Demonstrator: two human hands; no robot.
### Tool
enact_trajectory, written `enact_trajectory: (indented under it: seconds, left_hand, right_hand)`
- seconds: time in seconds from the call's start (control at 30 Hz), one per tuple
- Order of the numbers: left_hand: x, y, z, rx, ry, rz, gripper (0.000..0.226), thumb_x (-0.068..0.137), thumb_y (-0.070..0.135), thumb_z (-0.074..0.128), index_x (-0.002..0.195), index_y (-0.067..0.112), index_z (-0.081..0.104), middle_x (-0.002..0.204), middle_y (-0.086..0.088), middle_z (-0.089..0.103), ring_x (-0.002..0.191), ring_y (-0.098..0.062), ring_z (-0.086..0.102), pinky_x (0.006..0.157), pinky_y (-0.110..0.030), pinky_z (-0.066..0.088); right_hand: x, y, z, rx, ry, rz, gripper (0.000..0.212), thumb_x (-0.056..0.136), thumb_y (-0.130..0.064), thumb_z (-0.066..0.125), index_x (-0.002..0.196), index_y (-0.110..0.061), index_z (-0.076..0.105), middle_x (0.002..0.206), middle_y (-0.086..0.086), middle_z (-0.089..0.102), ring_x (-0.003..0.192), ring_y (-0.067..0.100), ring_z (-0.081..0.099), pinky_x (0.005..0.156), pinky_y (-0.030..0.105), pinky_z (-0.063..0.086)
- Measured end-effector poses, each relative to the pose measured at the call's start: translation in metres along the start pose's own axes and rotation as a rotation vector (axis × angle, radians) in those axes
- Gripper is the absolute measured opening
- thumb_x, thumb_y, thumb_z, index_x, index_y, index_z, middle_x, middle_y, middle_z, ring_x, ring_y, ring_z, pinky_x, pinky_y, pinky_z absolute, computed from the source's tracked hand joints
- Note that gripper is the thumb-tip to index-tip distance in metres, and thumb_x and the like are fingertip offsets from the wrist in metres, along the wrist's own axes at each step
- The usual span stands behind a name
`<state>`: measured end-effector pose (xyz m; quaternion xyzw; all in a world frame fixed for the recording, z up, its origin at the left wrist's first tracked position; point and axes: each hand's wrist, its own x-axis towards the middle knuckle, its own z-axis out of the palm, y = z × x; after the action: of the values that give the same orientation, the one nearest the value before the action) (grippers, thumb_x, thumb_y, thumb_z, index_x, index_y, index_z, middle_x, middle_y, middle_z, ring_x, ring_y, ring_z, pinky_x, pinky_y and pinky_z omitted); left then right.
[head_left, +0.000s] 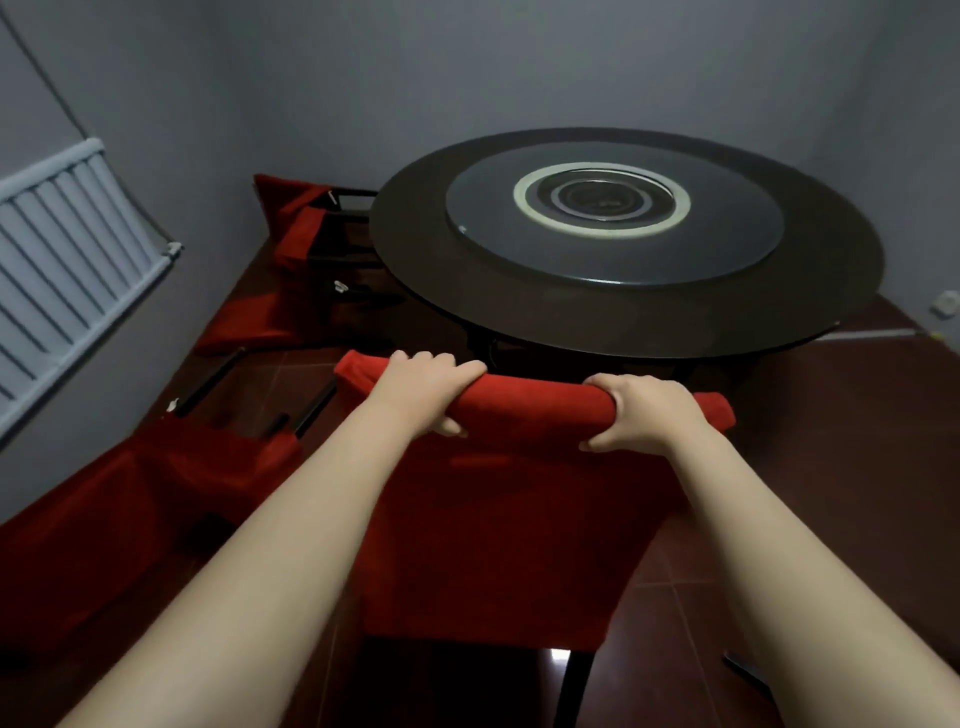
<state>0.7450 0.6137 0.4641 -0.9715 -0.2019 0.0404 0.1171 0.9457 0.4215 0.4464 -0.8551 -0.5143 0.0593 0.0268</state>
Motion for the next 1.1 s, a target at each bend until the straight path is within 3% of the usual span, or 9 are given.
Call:
enact_trajectory:
  seconds: [0.27,0.57,0.9,1.1]
  left_hand:
    - [0.072,-0.057,-0.004,0.034,-0.095,-0.003,0.091,0.07,0.066,0.068,0.144,0.037,0.025,0.126,-0.002,0.052,0.116,-0.026,0.053,0.087,-0.036,0.04]
    - [0.157,-0.088,-0.001,-0.004,-0.063,0.103,0.084,0.066,0.065,0.072,0.136,0.035,0.035,0.121,0.0,0.055,0.112,-0.027,0.055,0.085,-0.037,0.041]
    - [0.23,-0.14,0.009,-0.006,-0.112,0.267,0.073,0.065,0.056,0.078,0.119,0.021,0.043,0.12,-0.003,0.06,0.112,-0.029,0.058,0.083,-0.039,0.044]
    - [0.262,-0.169,0.022,-0.039,-0.133,0.33,0.072,0.066,0.055,0.079,0.119,0.022,0.044,0.119,-0.003,0.06,0.111,-0.028,0.058,0.084,-0.04,0.044]
  right_hand:
    - [0.085,-0.002,-0.008,-0.039,0.071,-0.009,0.08,0.051,-0.08,0.061,0.122,-0.046,0.048,0.103,-0.011,0.068,0.095,0.017,0.064,0.064,0.029,0.039]
    - [0.14,0.018,-0.018,0.027,0.035,0.109,0.076,0.051,-0.078,0.063,0.117,-0.044,0.048,0.104,-0.01,0.067,0.097,0.018,0.063,0.067,0.03,0.038]
    - [0.187,-0.011,-0.022,-0.006,0.043,0.278,0.083,0.051,-0.078,0.062,0.124,-0.044,0.047,0.109,-0.01,0.067,0.099,0.019,0.064,0.072,0.031,0.042]
    - [0.22,-0.023,-0.021,-0.005,0.023,0.334,0.086,0.049,-0.079,0.061,0.127,-0.044,0.046,0.111,-0.009,0.067,0.1,0.018,0.063,0.069,0.031,0.04]
